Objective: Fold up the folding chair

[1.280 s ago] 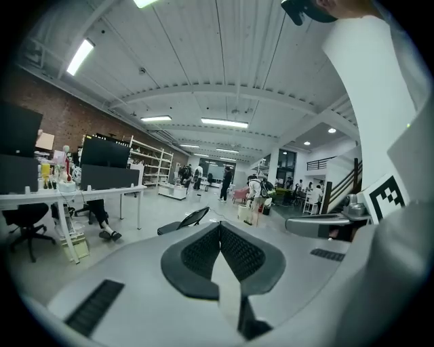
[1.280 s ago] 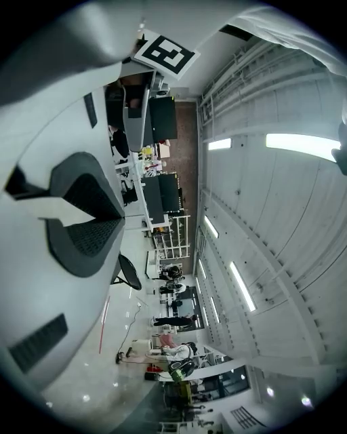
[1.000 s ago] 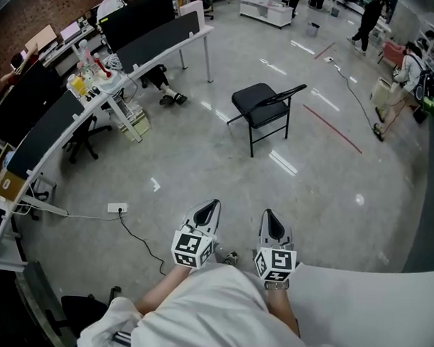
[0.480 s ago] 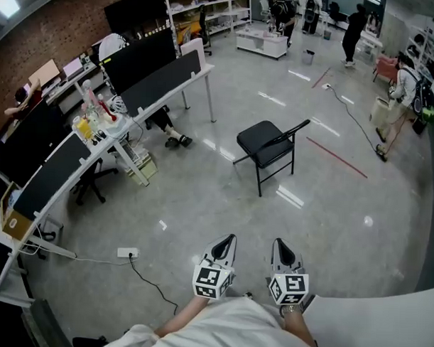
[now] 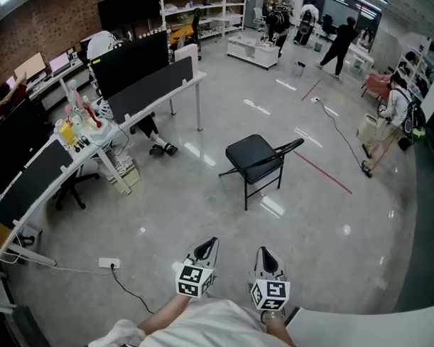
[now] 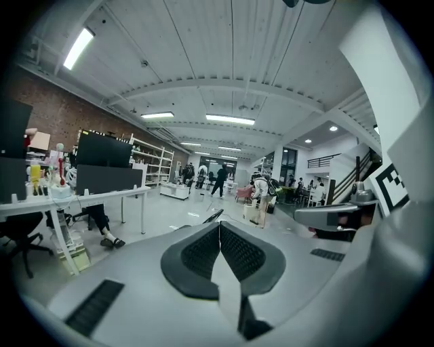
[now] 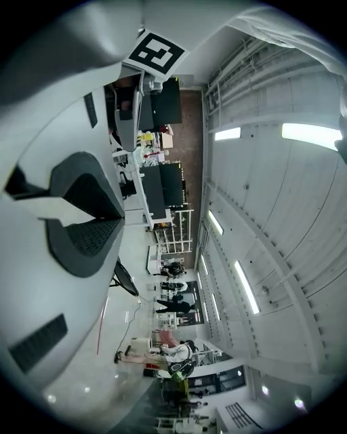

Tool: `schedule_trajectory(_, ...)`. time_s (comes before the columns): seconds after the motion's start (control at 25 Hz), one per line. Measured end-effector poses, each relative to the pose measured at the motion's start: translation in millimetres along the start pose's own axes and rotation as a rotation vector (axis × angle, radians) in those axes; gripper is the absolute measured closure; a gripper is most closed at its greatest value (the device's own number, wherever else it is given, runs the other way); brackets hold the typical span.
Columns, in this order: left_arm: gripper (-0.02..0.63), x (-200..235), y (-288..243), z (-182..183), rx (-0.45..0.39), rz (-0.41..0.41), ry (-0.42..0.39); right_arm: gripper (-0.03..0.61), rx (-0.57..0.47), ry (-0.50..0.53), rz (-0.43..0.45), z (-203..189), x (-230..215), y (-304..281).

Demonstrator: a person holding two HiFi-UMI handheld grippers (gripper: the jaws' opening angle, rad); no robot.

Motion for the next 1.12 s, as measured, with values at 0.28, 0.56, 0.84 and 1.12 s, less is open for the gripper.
schedule_trajectory(0.28, 0.601, 69, -17, 16, 0.008, -0.043, -0.019, 0.574, -0.011, -0.078, -0.118, 8, 18, -58)
schedule_trajectory(0.56, 0.601, 128, -22, 21, 0.006, -0.018, 0.025, 0.574, -0.002, -0.044, -0.076, 12, 63, -105)
schedule_trajectory(0.84, 0.601, 142, -43, 15, 0.046, -0.067, 0.021, 0.574, 0.030, -0.076, -0.123, 7, 61, -127)
schedule_trajectory(1.12, 0.601, 162, -67, 18, 0.061, -0.073, 0.020, 0.574, 0.038, -0.124, -0.155, 10, 44, -168)
Point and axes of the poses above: the fingertips, and each gripper's own axes: y backward along the fingers, x to its left, z out of its top, the point moved 5 cm from there along y, backward along the fingers, and after that the axes turned 1 degree about -y, right-handed, at the moved point
